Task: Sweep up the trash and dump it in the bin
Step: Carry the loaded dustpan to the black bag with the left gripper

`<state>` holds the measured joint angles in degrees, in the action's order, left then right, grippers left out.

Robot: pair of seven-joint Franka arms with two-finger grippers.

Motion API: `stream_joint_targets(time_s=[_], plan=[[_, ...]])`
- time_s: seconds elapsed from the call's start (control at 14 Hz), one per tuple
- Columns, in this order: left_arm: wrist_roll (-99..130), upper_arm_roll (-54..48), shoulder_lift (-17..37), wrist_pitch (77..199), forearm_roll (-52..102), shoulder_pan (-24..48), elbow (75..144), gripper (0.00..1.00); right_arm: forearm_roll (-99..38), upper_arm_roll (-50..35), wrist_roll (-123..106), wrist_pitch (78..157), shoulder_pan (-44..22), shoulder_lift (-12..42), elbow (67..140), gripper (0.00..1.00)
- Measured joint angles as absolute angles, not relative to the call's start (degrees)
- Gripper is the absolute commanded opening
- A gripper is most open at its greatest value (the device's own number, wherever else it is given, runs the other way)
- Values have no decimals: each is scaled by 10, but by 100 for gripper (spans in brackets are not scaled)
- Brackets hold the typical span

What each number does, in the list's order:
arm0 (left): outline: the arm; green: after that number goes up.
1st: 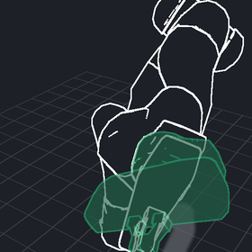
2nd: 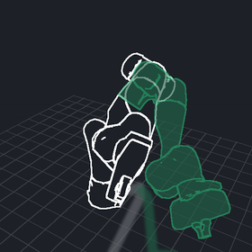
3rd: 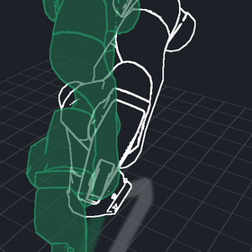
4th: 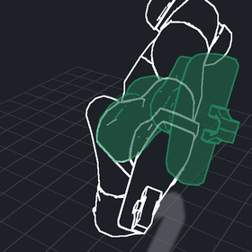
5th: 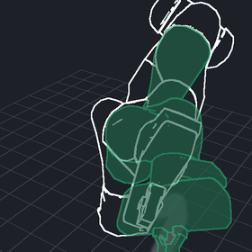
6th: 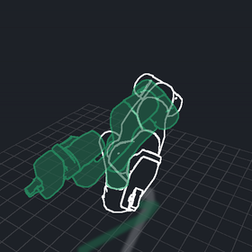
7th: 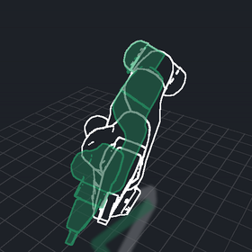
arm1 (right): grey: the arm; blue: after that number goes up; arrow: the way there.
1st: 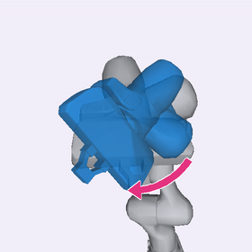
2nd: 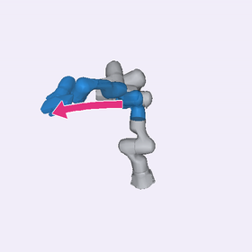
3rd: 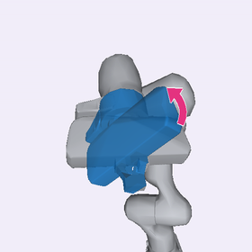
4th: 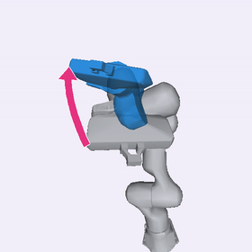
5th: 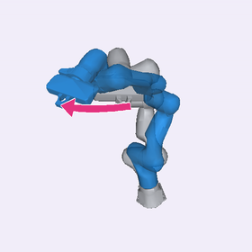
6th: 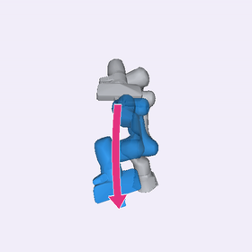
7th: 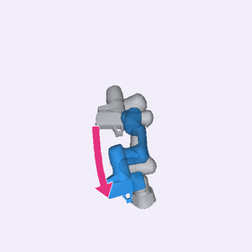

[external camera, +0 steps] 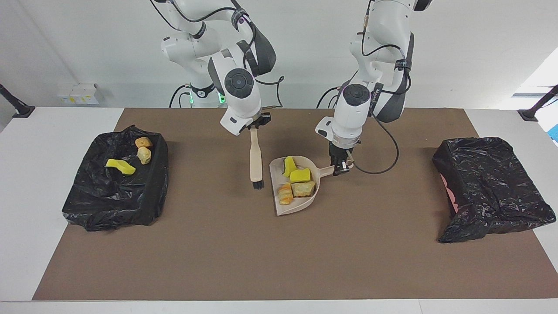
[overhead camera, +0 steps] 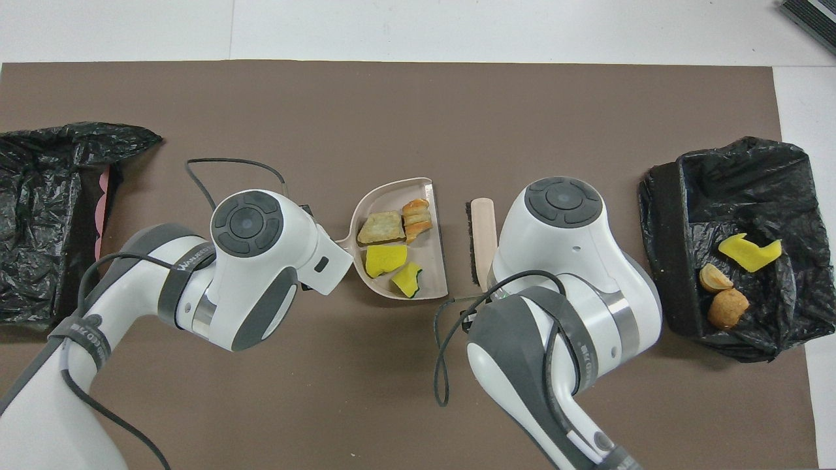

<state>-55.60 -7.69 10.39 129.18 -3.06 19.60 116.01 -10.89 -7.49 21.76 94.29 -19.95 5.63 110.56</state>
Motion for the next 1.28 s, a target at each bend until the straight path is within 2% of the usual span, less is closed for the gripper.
stream_joint_targets(time_s=[0.29, 0.64, 1.0, 1.28], plan=[[-642, -76, 110, 1317, 48, 160, 1160, 0, -109, -78, 243, 954, -213, 18, 1164, 0], [-744, -75, 112, 1319, 158, 106, 1154, 0, -109, -83, 342, 984, -298, -1, 1180, 0], [-741, -73, 108, 1234, 164, 49, 1054, 0, -151, -85, 410, 1017, -364, 2, 1192, 0], [-667, -71, 107, 1223, 165, 6, 1030, 0, -188, -85, 413, 1033, -396, 29, 1199, 0]])
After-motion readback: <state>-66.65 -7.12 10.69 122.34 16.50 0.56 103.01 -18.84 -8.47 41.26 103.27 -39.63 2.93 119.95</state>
